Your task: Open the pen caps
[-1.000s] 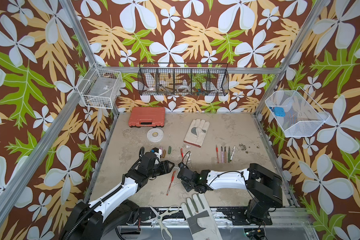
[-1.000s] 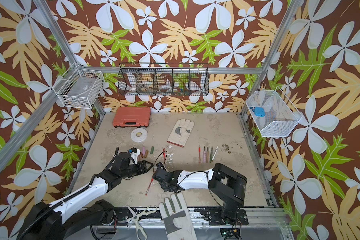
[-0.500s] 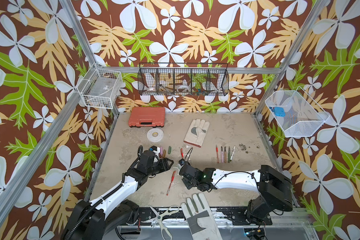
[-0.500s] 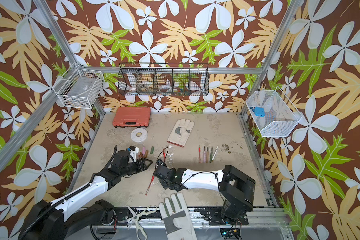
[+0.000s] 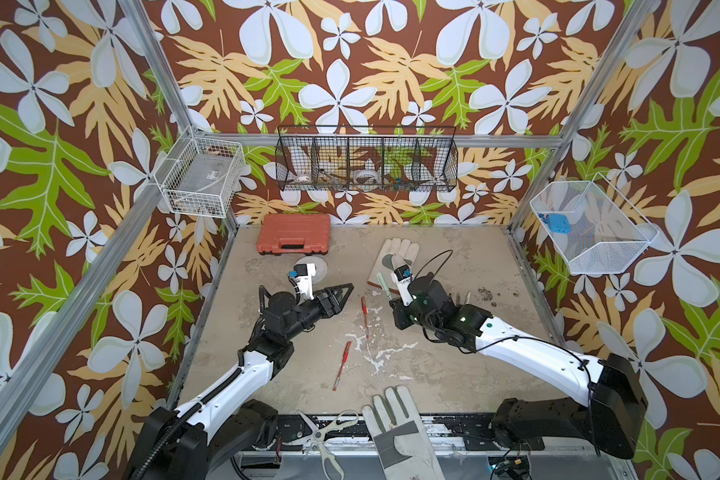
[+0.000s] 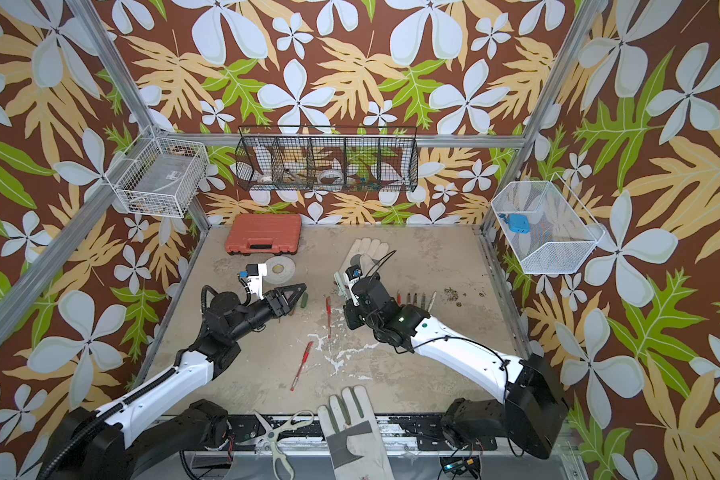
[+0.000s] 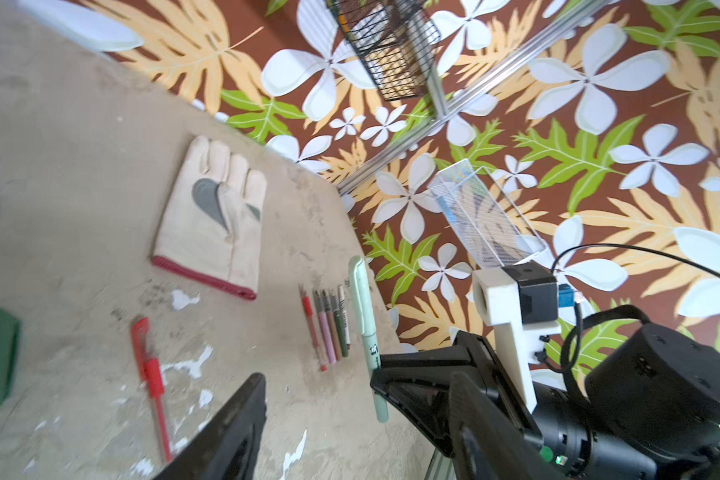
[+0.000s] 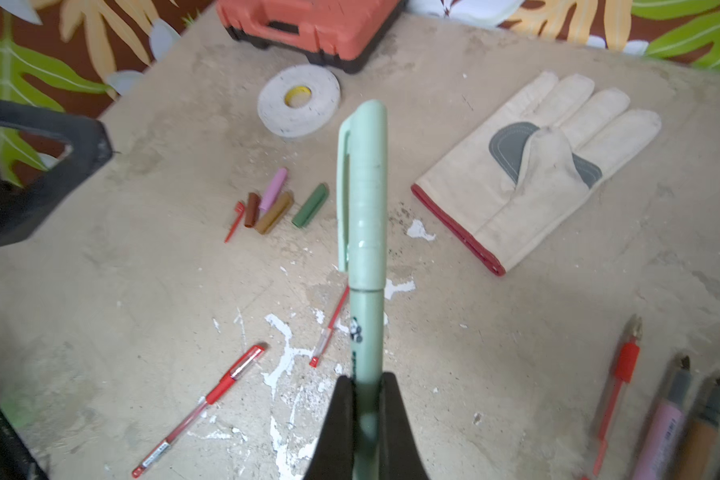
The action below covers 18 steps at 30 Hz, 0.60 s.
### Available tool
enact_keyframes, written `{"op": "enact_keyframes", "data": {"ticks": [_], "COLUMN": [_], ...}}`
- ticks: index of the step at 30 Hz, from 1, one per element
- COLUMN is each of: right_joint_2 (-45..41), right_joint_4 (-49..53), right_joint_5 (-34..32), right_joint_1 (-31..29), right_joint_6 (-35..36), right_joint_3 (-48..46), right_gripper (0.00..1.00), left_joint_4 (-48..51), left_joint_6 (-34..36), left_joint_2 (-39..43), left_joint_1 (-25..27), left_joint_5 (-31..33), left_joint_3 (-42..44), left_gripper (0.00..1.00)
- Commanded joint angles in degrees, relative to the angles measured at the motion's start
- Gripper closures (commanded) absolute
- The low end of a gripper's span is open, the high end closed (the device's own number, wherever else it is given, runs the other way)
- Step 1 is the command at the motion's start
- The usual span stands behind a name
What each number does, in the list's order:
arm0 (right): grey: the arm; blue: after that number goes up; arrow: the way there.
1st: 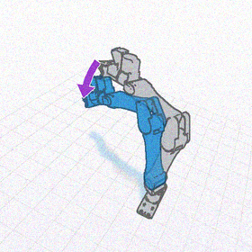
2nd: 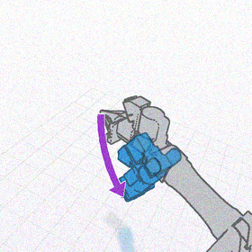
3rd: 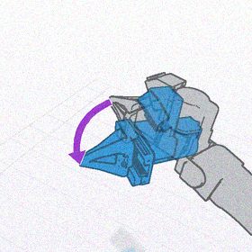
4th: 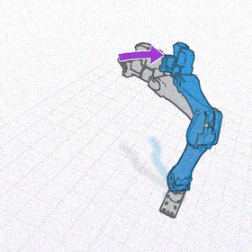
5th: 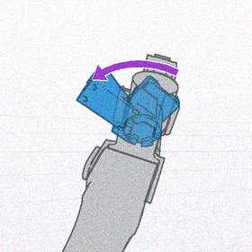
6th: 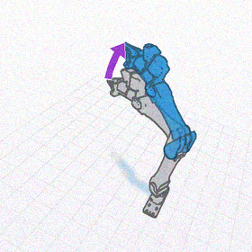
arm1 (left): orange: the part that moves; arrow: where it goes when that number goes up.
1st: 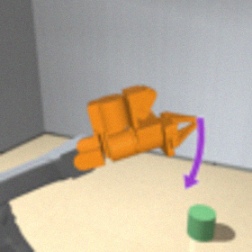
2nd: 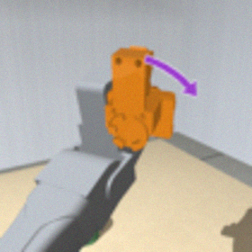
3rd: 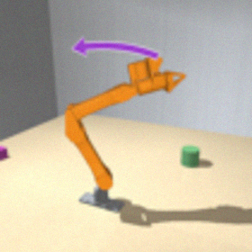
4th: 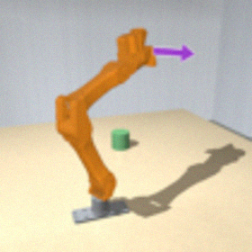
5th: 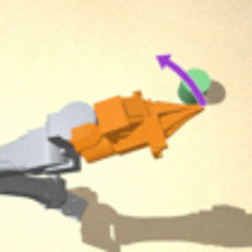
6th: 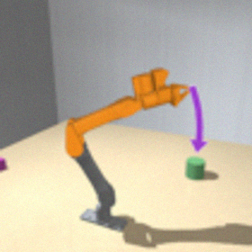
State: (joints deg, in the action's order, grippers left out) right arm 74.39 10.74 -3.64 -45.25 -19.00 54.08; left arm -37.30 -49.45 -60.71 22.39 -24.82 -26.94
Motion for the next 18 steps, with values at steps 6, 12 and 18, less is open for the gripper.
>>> {"op": "enact_keyframes", "data": {"ticks": [6, 12, 18], "right_joint_2": [-8.40, -11.51, -12.95], "right_joint_4": [-16.82, -20.84, -24.70], "right_joint_5": [7.70, 11.24, 15.96], "right_joint_1": [0.86, 0.85, 0.87], "right_joint_6": [5.28, 5.79, 5.56], "right_joint_3": [-11.17, -14.95, -17.75], "right_gripper": [0.99, 0.99, 0.99], "left_joint_4": [-32.78, -33.40, -28.77], "left_joint_6": [-3.13, 1.74, 6.41], "left_joint_2": [-6.17, -9.58, -6.54], "left_joint_1": [1.60, 5.44, 5.82], "left_joint_5": [-8.52, -10.00, -8.42], "left_joint_3": [7.19, 7.69, 8.13], "left_gripper": [0.31, 0.32, 0.32]}}
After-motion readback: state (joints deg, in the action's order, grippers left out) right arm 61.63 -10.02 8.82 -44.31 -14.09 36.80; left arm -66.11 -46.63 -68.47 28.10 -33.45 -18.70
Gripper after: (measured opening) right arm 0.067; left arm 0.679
